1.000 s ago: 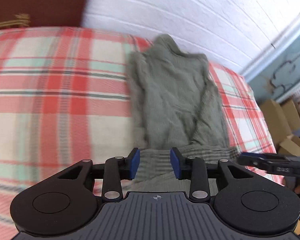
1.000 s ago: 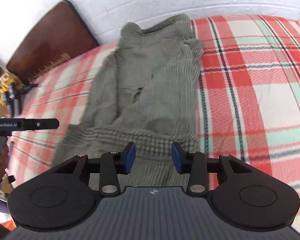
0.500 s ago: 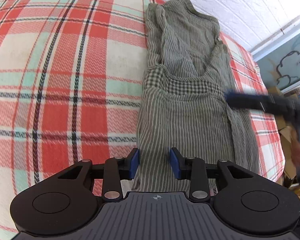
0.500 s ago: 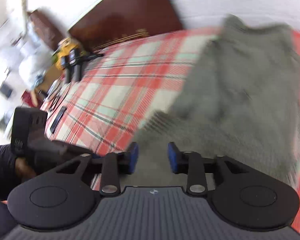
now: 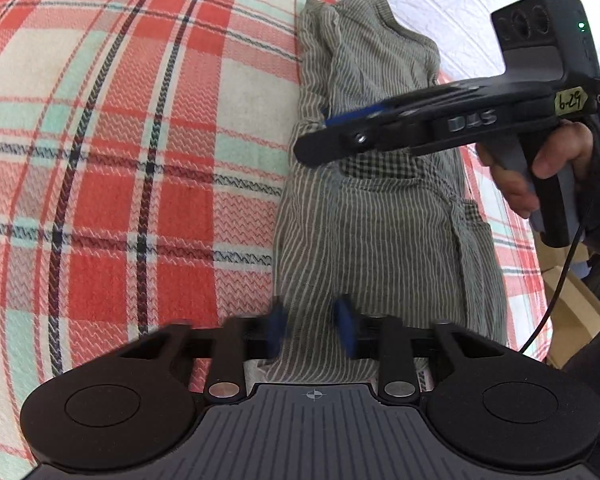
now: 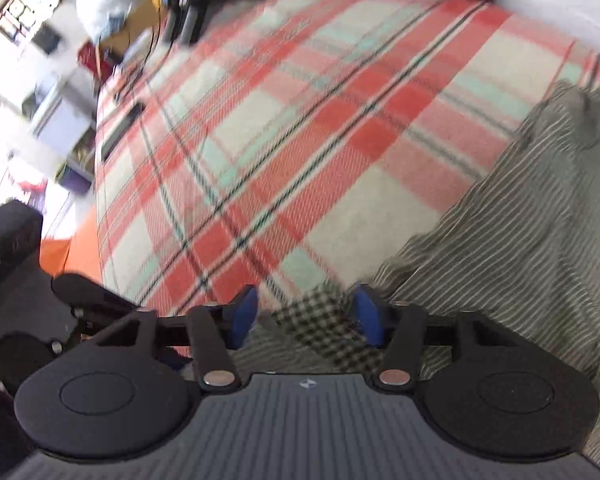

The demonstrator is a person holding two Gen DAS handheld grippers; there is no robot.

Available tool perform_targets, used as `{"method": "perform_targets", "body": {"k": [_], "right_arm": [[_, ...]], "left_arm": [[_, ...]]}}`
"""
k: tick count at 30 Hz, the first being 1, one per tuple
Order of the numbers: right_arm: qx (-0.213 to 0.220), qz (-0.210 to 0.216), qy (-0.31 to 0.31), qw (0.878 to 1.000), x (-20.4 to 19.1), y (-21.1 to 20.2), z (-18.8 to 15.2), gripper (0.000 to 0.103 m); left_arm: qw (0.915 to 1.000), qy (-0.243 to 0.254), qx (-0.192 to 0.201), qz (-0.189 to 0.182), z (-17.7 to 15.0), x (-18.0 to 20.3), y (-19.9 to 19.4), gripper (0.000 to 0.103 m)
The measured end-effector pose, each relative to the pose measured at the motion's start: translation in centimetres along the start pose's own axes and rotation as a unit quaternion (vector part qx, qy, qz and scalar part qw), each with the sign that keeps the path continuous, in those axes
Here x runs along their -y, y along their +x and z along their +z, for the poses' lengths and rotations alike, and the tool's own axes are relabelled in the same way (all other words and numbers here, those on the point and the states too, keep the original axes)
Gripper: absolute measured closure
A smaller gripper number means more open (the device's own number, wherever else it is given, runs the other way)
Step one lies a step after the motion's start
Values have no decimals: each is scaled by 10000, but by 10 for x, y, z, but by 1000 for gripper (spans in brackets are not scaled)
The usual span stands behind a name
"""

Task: Fold clothes

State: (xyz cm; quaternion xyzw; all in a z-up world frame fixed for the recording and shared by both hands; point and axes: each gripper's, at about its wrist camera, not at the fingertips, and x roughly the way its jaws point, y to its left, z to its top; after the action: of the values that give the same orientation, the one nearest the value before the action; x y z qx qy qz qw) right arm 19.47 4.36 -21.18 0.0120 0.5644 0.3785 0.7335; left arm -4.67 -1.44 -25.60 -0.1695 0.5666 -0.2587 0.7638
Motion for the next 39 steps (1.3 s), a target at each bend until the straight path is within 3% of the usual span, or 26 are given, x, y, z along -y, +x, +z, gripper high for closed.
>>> {"method": "perform_targets", "body": {"k": [1,8,11,15,16,20,24,27,31,35,39], "right_arm": [[35,-9,72,10000,2,-1,0,100],[56,-213,425,9989,15,5,-4,100],[117,-247,643,9976,22,10,-7,99],[595,-317,843,9942,26,-9,-11,84],[769,-371,902,9923,28,-19,-13,81],[1325,-283,1148,9841,34,-59,-31,80],[1484,-291,1249,9806,26,-87,-67,80],[1646,-376,1641,9719,23,-103,-103,80],[1671,-458,2184,9604,18,-110,-155,80],[1603,-752,2473,9526,24,-103,-182,80],[1833,-1059,2890,9336,45,-95,-186,81]], "left_arm": [[10000,-53,39,-50,-2,-1,-2,99],[9951,-904,171,-353,-13,-26,3,100],[9941,-1026,121,-335,-12,-28,8,91],[9955,-918,133,-182,-11,-26,-6,49],[9955,-931,155,-104,-11,-27,-11,48],[9946,-940,409,135,-9,-30,-37,49],[9965,-551,621,-88,13,-12,-45,50],[9986,-77,460,-242,28,12,-27,51],[9984,524,158,-141,40,37,10,51],[9977,664,-20,91,41,41,34,51],[9990,420,-98,61,49,36,44,51]]}}
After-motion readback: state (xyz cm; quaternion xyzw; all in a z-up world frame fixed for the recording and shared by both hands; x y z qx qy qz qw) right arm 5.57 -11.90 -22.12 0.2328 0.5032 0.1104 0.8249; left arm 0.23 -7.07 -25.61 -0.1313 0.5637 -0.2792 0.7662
